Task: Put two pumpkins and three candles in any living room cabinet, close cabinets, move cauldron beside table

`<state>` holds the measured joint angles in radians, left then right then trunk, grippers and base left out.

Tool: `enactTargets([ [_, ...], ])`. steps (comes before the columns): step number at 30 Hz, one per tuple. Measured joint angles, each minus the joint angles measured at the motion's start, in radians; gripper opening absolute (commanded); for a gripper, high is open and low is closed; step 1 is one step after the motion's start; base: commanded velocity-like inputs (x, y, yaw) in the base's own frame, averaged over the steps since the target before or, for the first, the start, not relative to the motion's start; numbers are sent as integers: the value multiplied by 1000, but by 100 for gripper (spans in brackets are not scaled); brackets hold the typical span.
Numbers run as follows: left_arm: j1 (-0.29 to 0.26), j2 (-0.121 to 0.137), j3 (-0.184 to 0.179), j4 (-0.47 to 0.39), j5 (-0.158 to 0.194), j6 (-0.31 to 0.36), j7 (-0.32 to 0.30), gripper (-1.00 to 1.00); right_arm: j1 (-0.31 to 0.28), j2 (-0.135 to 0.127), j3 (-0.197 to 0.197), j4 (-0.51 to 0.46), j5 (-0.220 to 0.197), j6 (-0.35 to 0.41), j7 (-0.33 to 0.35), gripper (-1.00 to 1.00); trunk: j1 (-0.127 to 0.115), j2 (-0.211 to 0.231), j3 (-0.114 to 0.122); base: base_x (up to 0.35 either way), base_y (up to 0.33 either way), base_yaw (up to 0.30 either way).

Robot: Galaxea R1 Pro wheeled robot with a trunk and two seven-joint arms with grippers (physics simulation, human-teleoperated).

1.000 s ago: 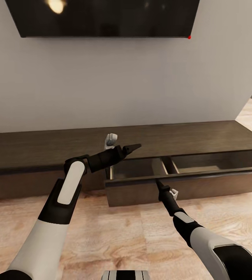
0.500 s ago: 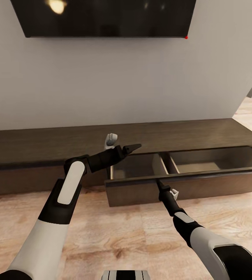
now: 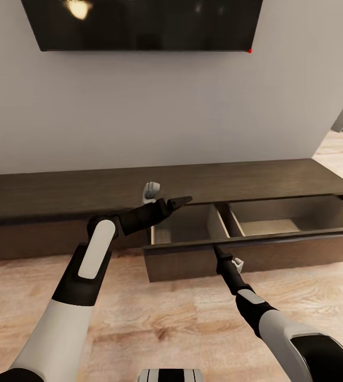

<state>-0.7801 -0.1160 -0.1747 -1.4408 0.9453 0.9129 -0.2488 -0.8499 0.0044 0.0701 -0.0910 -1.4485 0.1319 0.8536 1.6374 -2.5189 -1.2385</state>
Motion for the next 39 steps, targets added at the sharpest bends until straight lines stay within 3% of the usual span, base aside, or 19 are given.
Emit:
enactTargets([
  [39,0,0,-12,2,0,-4,1,100,0,1,-20,3,-2,0,1,-100,0,0,0,-69,0,0],
])
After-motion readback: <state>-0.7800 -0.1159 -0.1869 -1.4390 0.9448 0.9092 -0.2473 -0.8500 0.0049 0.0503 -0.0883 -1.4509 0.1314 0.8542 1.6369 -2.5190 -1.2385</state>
